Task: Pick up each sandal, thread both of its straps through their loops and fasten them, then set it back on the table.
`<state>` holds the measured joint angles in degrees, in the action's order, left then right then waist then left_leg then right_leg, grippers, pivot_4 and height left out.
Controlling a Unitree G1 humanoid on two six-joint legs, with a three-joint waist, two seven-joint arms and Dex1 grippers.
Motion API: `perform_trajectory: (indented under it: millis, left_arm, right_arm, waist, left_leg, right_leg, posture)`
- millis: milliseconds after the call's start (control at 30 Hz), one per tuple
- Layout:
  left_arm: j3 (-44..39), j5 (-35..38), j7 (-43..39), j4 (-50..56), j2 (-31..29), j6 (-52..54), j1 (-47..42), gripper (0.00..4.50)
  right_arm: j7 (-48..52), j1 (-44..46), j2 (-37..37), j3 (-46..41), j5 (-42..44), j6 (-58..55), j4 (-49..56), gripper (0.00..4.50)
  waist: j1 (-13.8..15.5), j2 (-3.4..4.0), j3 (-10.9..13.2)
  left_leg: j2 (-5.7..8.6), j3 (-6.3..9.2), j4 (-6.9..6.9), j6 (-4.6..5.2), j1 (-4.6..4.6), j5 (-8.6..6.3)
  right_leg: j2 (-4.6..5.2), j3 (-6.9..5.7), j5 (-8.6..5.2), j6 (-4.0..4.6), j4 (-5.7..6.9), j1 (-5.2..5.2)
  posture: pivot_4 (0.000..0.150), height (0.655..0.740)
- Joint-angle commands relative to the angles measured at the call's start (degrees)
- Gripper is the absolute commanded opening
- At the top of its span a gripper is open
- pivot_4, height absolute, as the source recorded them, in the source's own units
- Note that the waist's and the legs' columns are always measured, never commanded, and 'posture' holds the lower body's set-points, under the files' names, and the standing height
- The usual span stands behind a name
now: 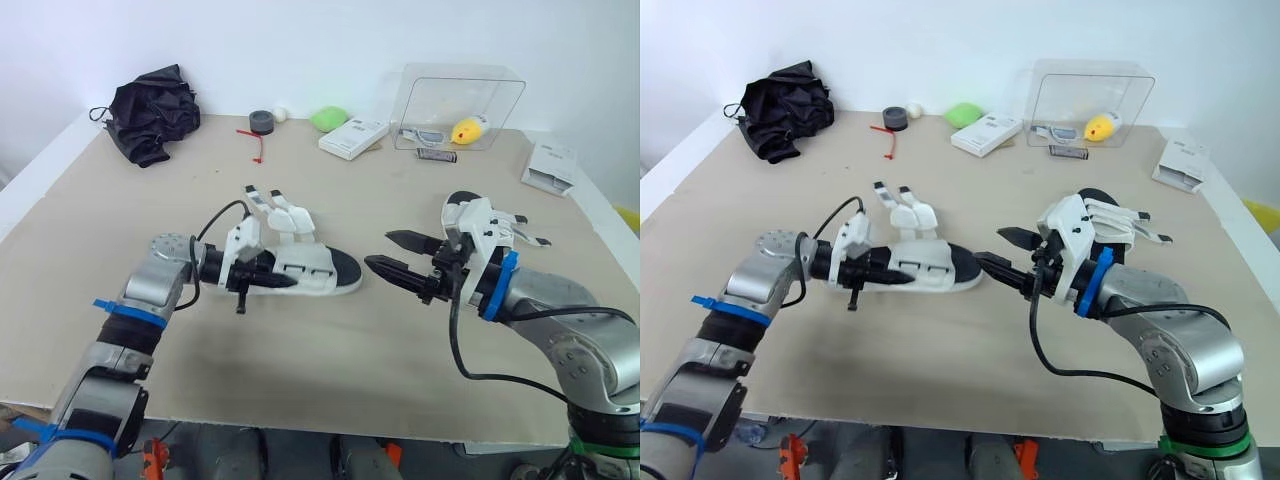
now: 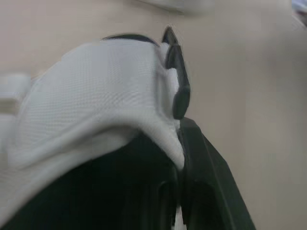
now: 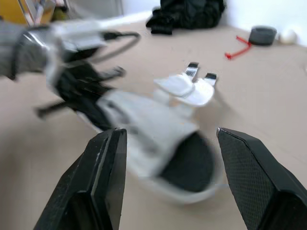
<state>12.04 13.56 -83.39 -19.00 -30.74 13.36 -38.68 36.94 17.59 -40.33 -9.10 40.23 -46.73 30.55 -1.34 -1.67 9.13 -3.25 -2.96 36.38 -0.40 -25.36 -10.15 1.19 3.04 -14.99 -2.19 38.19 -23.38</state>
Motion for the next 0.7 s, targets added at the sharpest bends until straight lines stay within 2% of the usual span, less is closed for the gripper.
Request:
perform_trajectory:
  millis: [33, 67, 100, 133, 167, 300, 500, 700]
  left_arm:
    - [1.51, 1.36, -5.82, 5.69, -1.88, -5.12, 3.59, 0.0]
    - [1.58, 1.72, -6.2, 6.01, -1.73, -5.81, 4.06, 0.0]
    - [1.53, 2.53, -6.42, 6.78, -1.25, -5.41, 4.78, 0.0]
    - [1.46, 3.19, -6.51, 7.41, -0.74, -5.19, 5.4, 0.0]
    - [1.36, 3.58, -6.54, 7.88, -0.41, -4.94, 5.82, 0.0]
    - [1.61, 4.04, -6.38, 8.51, 0.65, -4.66, 7.22, 0.0]
    - [3.03, 1.92, -6.47, 6.14, 0.99, -7.63, 7.33, 0.0]
    - [3.49, 3.21, -5.5, 7.42, 2.38, -5.99, 7.9, 0.0]
  right_arm:
    - [8.65, -4.05, -6.32, -1.27, -0.51, 2.62, -1.26, 1.29]
    - [9.8, -4.84, -7.1, -0.51, -0.71, 3.13, -1.08, 1.14]
    - [11.42, -5.73, -7.84, 0.55, -1.16, 3.83, -0.88, 0.55]
    - [12.55, -6.25, -8.27, 1.4, -1.45, 4.34, -0.88, 0.2]
    - [13.28, -6.55, -8.5, 1.9, -1.65, 4.78, -0.94, 0.04]
    - [16.06, -5.98, -8.78, 5.73, -3.94, 6.56, -3.05, 0.04]
    - [18.4, -0.69, -7.99, 12.8, -8.83, 7.64, -9.4, 0.04]
    - [22.65, 2.97, -6.3, 20.06, -13.23, 10.14, -12.97, 0.04]
  waist:
    - [0.09, -0.01, 0.0]
    - [0.11, 0.0, 0.0]
    - [0.11, 0.01, -0.01]
    - [0.11, 0.01, -0.01]
    - [0.11, 0.01, -0.01]
    - [0.1, 0.0, -0.01]
    - [0.09, 0.01, -0.01]
    - [0.18, 0.04, -0.02]
  left_leg:
    - [0.02, -0.02, 0.02, 0.0, 0.0, 0.0]
    - [0.02, -0.03, 0.02, 0.01, -0.01, -0.01]
    - [0.02, -0.01, 0.05, 0.02, -0.01, -0.01]
    - [0.02, 0.0, 0.05, 0.03, 0.0, -0.01]
    - [0.02, 0.01, 0.05, 0.03, 0.0, -0.01]
    - [-0.02, 0.01, 0.12, 0.04, 0.0, -0.01]
    - [-0.1, -0.04, 0.2, 0.13, 0.06, 0.05]
    - [-0.09, -0.05, 0.19, 0.14, 0.06, 0.06]
  right_leg:
    - [0.05, 0.01, 0.0, -0.02, -0.02, 0.02]
    - [0.06, 0.01, -0.01, -0.03, -0.02, 0.02]
    - [0.04, 0.02, 0.0, -0.05, -0.01, 0.02]
    - [0.04, 0.01, 0.0, -0.05, -0.01, 0.04]
    - [0.03, 0.0, 0.0, -0.06, -0.02, 0.04]
    - [-0.02, 0.01, 0.01, -0.09, 0.0, 0.04]
    - [-0.1, 0.09, 0.06, -0.23, 0.0, 0.05]
    - [-0.1, 0.09, 0.07, -0.2, 0.0, 0.06]
  posture:
    - [0.15, 0.74]
    - [0.15, 0.74]
    - [0.15, 0.74]
    - [0.15, 0.74]
    - [0.15, 0.74]
    - [0.15, 0.74]
    - [0.15, 0.74]
    - [0.15, 0.74]
